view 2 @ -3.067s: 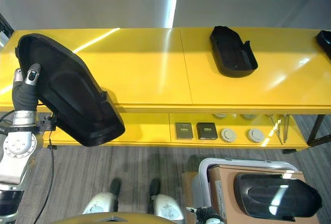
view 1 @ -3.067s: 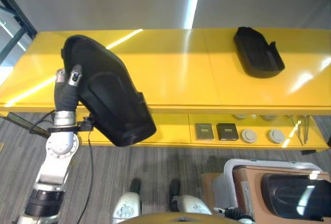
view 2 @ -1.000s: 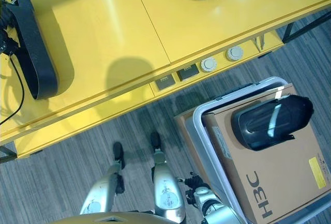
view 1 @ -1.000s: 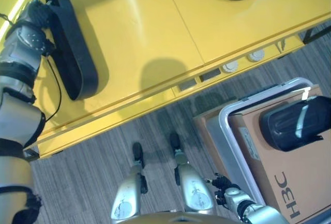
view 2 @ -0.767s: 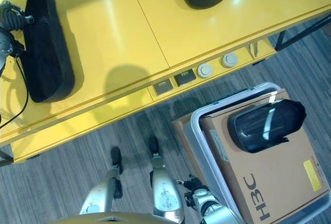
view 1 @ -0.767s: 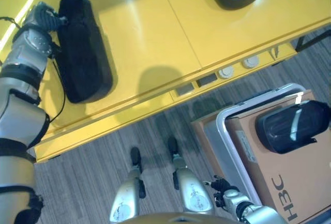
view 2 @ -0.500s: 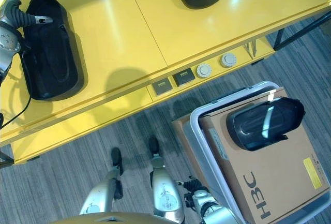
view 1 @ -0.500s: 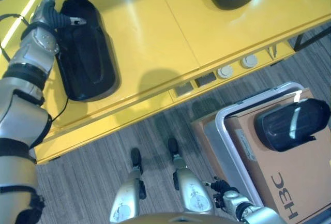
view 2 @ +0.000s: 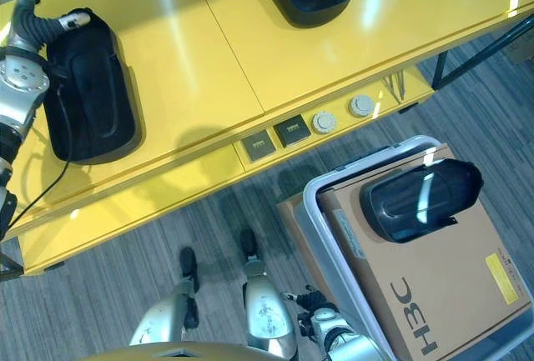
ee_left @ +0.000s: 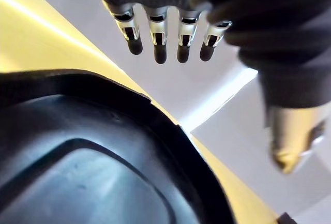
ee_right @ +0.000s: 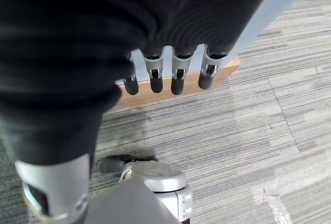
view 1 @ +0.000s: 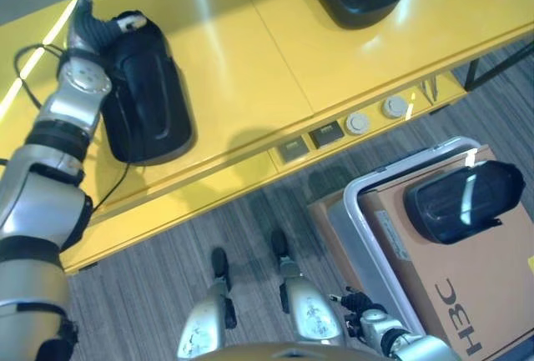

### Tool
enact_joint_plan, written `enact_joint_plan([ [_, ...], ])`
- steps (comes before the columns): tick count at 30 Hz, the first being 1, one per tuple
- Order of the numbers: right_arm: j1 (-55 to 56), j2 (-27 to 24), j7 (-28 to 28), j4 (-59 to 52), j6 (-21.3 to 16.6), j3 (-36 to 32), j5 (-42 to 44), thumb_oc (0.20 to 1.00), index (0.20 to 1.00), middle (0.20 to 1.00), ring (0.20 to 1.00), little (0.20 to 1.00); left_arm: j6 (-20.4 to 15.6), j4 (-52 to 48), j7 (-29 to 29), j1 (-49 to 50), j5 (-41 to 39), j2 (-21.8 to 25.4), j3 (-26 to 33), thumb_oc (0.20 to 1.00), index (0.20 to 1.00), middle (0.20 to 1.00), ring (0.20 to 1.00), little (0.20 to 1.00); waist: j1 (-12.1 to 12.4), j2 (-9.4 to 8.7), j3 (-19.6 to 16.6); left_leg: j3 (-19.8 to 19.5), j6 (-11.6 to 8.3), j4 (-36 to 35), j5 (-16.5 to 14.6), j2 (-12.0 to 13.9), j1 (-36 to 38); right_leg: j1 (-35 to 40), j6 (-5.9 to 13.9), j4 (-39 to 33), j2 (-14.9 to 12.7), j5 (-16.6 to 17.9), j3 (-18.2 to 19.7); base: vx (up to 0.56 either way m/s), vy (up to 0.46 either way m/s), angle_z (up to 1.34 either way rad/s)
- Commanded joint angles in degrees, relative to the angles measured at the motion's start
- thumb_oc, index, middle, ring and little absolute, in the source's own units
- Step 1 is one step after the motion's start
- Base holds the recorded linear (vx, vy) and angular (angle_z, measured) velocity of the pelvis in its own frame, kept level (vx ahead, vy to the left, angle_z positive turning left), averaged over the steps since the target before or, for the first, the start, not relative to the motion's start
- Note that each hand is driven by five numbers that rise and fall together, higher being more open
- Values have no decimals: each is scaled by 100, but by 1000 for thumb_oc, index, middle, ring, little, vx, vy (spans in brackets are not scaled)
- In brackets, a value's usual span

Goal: Move parts from the plastic box to the shelf.

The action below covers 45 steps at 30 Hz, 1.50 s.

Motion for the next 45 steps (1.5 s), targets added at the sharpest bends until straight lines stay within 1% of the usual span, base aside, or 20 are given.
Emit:
enact_joint_plan([
  [1, 408, -27, -36, 28, 19, -90, -168, 1000, 1000, 1000, 1000, 1000, -584, -522, 509, 0, 118, 159, 429, 1000, 1000, 1000, 1000, 1000, 65, 50, -404, -413, -209, -35, -217, 176, 47, 410, 481, -21, -182, -600, -12, 70, -7, 6],
  [4, 472, 15, -74, 16, 28, -167, -320, 1000, 1000, 1000, 1000, 1000, -669, -1503, 680, 745, 401, 10, 787, 1000, 1000, 1000, 1000, 1000, 118, 15, -631, -416, -205, -35, -316, 173, 295, 674, 481, -21, -207, -677, -81, 60, 0, 4],
  [5, 482, 6, -75, 13, 28, -156, -320, 1000, 1000, 1000, 1000, 1000, -656, -1532, 683, 783, 412, 11, 813, 1000, 1000, 1000, 1000, 1000, 108, 21, -630, -416, -205, -35, -320, 173, 308, 687, 481, -21, -207, -680, -81, 48, 2, 6],
  [6, 495, 48, -63, 18, 39, -292, -390, 1000, 1000, 1000, 1000, 1000, -812, -2676, 665, 1668, 559, -58, 1250, 1000, 1000, 1000, 1000, 1000, 205, -10, -768, -438, -199, -35, -396, 168, 469, 861, 469, -21, -221, -737, -150, 43, 13, 4],
  [7, 524, 77, -56, 28, 52, -345, -464, 1000, 1000, 1000, 1000, 1000, -863, -3232, 676, 2138, 783, -120, 1501, 1000, 1000, 1000, 1000, 1000, 250, -31, -842, -433, -200, -35, -430, 173, 549, 933, 464, -21, -231, -754, -172, 43, 13, 1],
  [8, 537, 64, -56, 25, 52, -327, -466, 1000, 1000, 1000, 1000, 1000, -838, -3288, 673, 2204, 801, -124, 1546, 1000, 1000, 1000, 1000, 1000, 238, -20, -848, -428, -200, -35, -434, 173, 562, 944, 465, -21, -230, -757, -169, 42, 23, 3],
  [9, 590, 129, -51, 49, 75, -460, -584, 1000, 1000, 1000, 1000, 1000, -1026, -4093, 521, 3364, 724, -528, 2168, 1000, 1000, 1000, 1000, 1000, 336, -68, -991, -426, -187, -35, -501, 179, 723, 1117, 448, -21, -242, -832, -197, 30, 16, 13],
  [10, 643, 127, -38, 36, 78, -499, -621, 1000, 1000, 1000, 1000, 1000, -1059, -4556, 426, 3877, 849, -667, 2426, 1000, 1000, 1000, 1000, 1000, 360, -77, -1045, -415, -185, -35, -525, 185, 804, 1194, 445, -21, -246, -848, -208, 24, 18, 19],
  [11, 647, 187, -41, 31, 77, -591, -661, 1000, 1000, 1000, 1000, 1000, -1198, -5053, 369, 4435, 894, -864, 2701, 573, 573, 573, 573, 573, 446, -115, -1090, -441, -180, -35, -534, 190, 849, 1257, 436, -21, -253, -869, -231, 7, 10, 12],
  [12, 670, 203, -30, 40, 81, -625, -703, 1000, 1000, 1000, 1000, 1000, -1235, -5342, 243, 4842, 738, -1051, 2854, 363, 363, 363, 363, 363, 479, -123, -1139, -444, -173, -35, -551, 188, 890, 1305, 429, -21, -265, -879, -245, 0, 0, 0],
  [13, 715, 225, -36, 36, 93, -644, -746, 1000, 1000, 1000, 1000, 1000, -1296, -5670, 77, 5277, 581, -1250, 3011, 200, 200, 200, 200, 200, 507, -135, -1193, -439, -167, -35, -567, 192, 935, 1362, 421, -21, -276, -890, -254, 13, 12, 6],
  [14, 784, 267, -32, 17, 86, -651, -765, 1000, 1000, 1000, 1000, 1000, -1339, -5995, -121, 5780, 437, -1497, 3113, 200, 200, 200, 200, 200, 536, -144, -1236, -433, -152, -35, -595, 193, 1002, 1430, 411, -21, -288, -903, -263, 5, 9, 13],
  [15, 788, 265, -32, 16, 87, -648, -764, 1000, 1000, 1000, 1000, 1000, -1335, -6003, -123, 5788, 437, -1499, 3118, 200, 200, 200, 200, 200, 533, -142, -1237, -433, -152, -35, -596, 193, 1004, 1433, 411, -21, -288, -904, -263, 13, 9, 12],
  [18, 870, 327, -17, 25, 71, -654, -887, 1000, 1000, 1000, 1000, 1000, -1308, -6530, -737, 6824, -103, -1991, 2940, 200, 200, 200, 200, 200, 631, -185, -1312, -460, -102, -35, -641, 179, 1107, 1580, 393, -21, -308, -921, -272, 10, 5, 7],
  [21, 875, 342, -29, 46, 69, -658, -902, 1000, 1000, 1000, 1000, 1000, -1283, -6589, -893, 6989, -142, -2024, 2822, 200, 200, 200, 200, 200, 643, -187, -1318, -479, -93, -35, -642, 183, 1118, 1594, 387, -21, -307, -928, -283, -6, 6, 7],
  [22, 887, 370, -19, 107, 87, -612, -966, 1000, 1000, 1000, 1000, 1000, -1179, -6448, -1114, 7200, -246, -2061, 2507, 200, 200, 200, 200, 200, 667, -196, -1311, -503, -75, -35, -642, 175, 1130, 1620, 388, -21, -310, -929, -308, 0, 0, 0],
  [23, 905, 408, -23, 104, 85, -497, -1071, 1000, 1000, 1000, 1000, 1000, -1107, -6376, -1249, 7208, -73, -1850, 2287, 200, 200, 200, 200, 200, 668, -207, -1312, -520, -68, -35, -643, 175, 1143, 1641, 392, -21, -311, -932, -329, 0, 0, 0],
  [29, 907, 433, -98, 27, 71, -395, -1076, 1000, 1000, 1000, 1000, 1000, -983, -6100, -1251, 7021, 42, -1763, 2053, 200, 200, 200, 200, 200, 605, -214, -1296, -492, -68, -35, -633, 181, 1109, 1577, 404, -21, -303, -905, -298, 0, 0, 0],
  [33, 1008, 377, -155, -20, 65, -448, -961, 1000, 1000, 1000, 1000, 1000, -903, -5756, -1169, 6731, 226, -1773, 1944, 200, 200, 200, 200, 200, 467, -231, -1177, -391, -74, -35, -605, 200, 941, 1331, 423, -21, -279, -836, -205, -14, 0, -6],
  [45, 1172, 341, -240, -33, 66, -515, -903, 1000, 1000, 1000, 1000, 1000, -835, -4832, -619, 6117, 456, -1996, 2030, 200, 200, 200, 200, 200, 279, -279, -1012, -182, -104, -35, -604, 251, 808, 1081, 448, -21, -220, -794, -29, 22, -5, -14],
])
